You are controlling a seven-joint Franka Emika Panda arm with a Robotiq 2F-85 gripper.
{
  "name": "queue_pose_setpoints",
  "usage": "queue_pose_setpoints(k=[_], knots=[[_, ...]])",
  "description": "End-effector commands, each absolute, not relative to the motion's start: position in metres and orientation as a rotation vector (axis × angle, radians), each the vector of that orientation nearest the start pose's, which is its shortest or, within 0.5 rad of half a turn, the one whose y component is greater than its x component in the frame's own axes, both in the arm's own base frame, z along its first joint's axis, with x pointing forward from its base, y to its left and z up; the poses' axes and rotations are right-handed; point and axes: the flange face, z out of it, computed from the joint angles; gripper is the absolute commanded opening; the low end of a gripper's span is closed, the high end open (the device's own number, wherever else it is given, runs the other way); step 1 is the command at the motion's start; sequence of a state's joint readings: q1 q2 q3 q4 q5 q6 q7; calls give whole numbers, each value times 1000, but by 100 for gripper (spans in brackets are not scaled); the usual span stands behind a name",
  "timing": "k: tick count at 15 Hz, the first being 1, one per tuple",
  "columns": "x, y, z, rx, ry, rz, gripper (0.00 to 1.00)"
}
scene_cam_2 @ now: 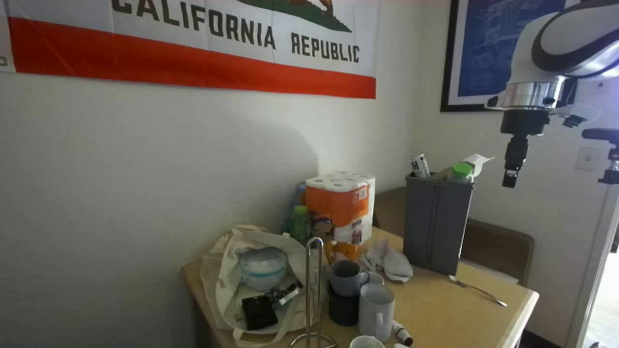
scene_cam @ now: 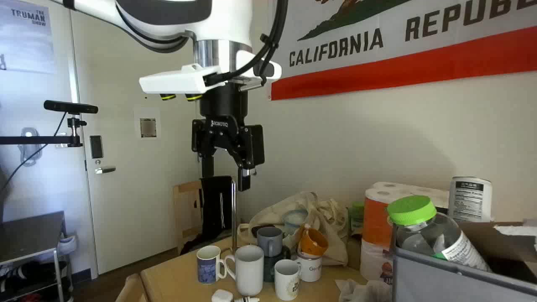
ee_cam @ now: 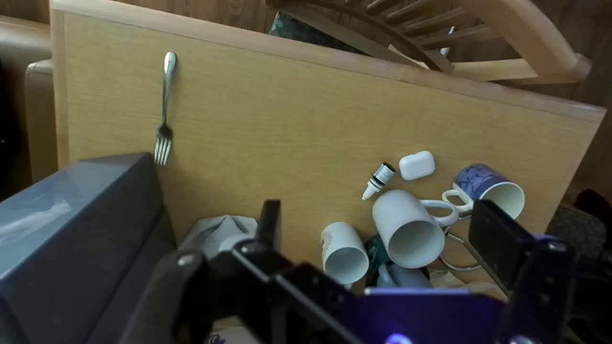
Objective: Pick the object and move it to the right on the counter
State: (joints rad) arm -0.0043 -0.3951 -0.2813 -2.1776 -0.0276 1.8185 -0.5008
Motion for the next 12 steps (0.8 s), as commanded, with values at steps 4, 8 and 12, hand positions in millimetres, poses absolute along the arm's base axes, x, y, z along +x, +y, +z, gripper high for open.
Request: queue_pose_setpoints(k=[4,8,12], knots=[[420,-140,545,-3052,-370,-77,100],[439,-119,512,-2960,-525,-95,100],[476,-80,466,-2781,-710,-272,100]])
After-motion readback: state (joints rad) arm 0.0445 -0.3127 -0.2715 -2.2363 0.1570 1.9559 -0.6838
